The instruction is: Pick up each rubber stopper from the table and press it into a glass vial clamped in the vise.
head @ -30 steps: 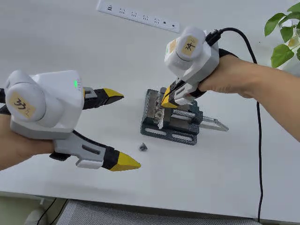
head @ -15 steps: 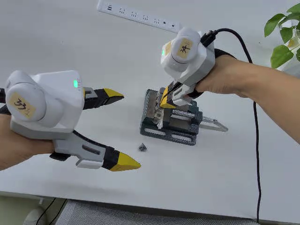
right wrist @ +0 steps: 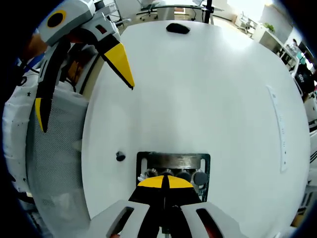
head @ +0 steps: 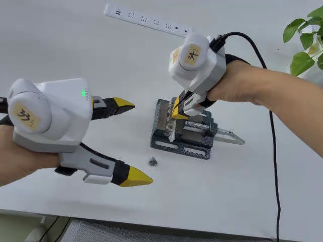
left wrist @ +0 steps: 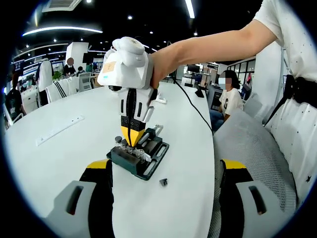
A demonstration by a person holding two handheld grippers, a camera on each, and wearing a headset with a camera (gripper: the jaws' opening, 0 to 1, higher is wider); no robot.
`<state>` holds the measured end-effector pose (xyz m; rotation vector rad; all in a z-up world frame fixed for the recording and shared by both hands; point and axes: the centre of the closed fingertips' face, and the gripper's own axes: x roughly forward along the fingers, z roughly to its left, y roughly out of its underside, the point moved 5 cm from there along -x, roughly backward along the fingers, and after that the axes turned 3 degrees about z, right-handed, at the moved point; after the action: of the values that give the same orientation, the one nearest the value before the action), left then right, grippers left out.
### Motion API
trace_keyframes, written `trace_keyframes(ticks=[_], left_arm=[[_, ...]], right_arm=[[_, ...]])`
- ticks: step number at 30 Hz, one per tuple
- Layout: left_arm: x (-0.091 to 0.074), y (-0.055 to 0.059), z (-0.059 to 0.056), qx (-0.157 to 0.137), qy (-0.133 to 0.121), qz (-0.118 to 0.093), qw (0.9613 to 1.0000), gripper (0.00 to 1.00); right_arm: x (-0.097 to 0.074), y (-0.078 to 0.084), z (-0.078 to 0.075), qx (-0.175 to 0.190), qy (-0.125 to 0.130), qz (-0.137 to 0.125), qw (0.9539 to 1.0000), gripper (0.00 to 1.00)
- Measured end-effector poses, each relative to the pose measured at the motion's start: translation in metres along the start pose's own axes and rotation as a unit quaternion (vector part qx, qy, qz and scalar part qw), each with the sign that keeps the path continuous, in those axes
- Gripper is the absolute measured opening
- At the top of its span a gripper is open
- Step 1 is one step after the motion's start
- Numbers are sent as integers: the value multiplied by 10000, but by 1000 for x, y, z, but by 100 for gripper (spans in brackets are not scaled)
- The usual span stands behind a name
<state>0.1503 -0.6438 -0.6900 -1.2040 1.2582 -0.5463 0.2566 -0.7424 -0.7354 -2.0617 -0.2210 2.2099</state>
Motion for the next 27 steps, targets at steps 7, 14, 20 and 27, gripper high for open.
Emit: trace_keyframes(ticks=[7, 14, 20, 27], left_arm=[[-4, 0, 1, 42, -22, 35, 10000, 88], [-6, -1, 1, 92, -45, 65, 9999, 89], [-7, -2, 0, 102, -75, 77, 9999, 89], [-7, -3, -1, 126, -70, 99, 9998, 89]], right_arm=[[-1, 4, -1, 356, -27, -328, 9988, 0], [-1, 4, 1, 317, 43, -357, 9989, 0], [-4, 8, 1, 338, 73, -403, 9986, 1], [-13, 11, -2, 459, 170, -581, 9971, 4]])
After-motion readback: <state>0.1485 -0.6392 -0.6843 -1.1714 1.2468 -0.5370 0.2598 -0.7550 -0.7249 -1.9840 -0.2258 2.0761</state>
